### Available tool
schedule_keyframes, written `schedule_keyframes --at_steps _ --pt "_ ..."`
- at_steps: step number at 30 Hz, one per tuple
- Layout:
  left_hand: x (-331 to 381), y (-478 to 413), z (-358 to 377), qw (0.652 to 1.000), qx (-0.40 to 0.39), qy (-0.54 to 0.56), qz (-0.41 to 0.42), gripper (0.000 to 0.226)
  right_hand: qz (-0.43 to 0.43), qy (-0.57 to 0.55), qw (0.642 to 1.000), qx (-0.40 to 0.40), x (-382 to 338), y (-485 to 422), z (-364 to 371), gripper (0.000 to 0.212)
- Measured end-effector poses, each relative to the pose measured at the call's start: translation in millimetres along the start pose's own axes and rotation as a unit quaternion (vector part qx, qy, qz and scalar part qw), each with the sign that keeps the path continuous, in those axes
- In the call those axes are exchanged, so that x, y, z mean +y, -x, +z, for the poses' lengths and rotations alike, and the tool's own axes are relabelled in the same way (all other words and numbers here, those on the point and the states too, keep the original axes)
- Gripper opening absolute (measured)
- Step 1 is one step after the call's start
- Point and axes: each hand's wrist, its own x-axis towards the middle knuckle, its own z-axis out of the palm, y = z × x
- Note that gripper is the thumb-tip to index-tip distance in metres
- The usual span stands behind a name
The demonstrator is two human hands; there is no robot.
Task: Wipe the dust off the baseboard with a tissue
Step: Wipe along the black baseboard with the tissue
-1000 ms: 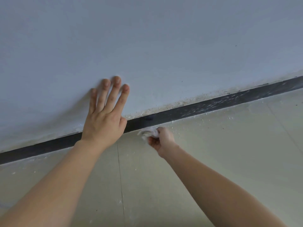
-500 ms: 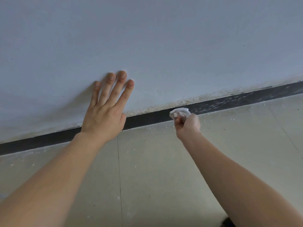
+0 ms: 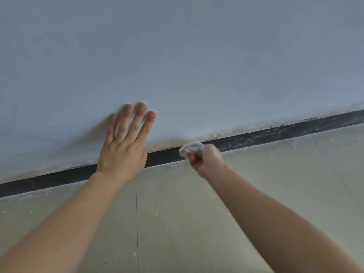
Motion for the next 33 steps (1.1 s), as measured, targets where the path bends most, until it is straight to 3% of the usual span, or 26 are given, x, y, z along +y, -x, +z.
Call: schedule_keyframes --at_steps 6,9,11,14,17,21,27,29,31,33 --pt "1 0 3 1.000 0.009 -0.001 0.004 0.094 -0.124 -0.061 0.976 0.166 -67 1 -85 0.034" --pt "6 -3 -4 1.000 -0.005 0.009 0.005 0.089 -0.124 -0.030 0.967 0.222 -57 1 -100 0.029" --pt "15 -12 -10 0.999 -0.003 0.018 0.034 0.089 -0.070 0.007 0.982 0.176 -28 -1 -93 0.028" --pt "34 -39 -14 0.999 0.025 0.016 0.043 0.087 0.030 0.010 0.999 0.040 13 -8 -62 0.023" --pt "47 -61 -13 0.998 0.032 -0.037 0.025 0.095 0.032 -0.013 0.999 -0.016 16 -11 -38 0.027" --pt "46 -59 -8 0.995 0.026 -0.094 0.030 0.115 -0.012 -0.006 0.998 0.055 -22 -14 -58 0.029" --pt "44 -59 -6 0.996 0.041 -0.081 0.022 0.106 -0.124 -0.114 0.969 0.179 -64 -20 -114 0.023" --pt "46 -60 -3 0.995 0.048 -0.081 0.016 0.111 -0.130 -0.124 0.960 0.215 -64 -14 -116 0.030" --pt "47 -61 -2 0.996 0.050 -0.065 0.018 0.115 -0.131 -0.043 0.969 0.204 -51 -3 -102 0.049" --pt "47 -60 -2 0.997 0.052 -0.051 0.020 0.116 -0.092 0.045 0.986 0.131 -26 9 -75 0.059"
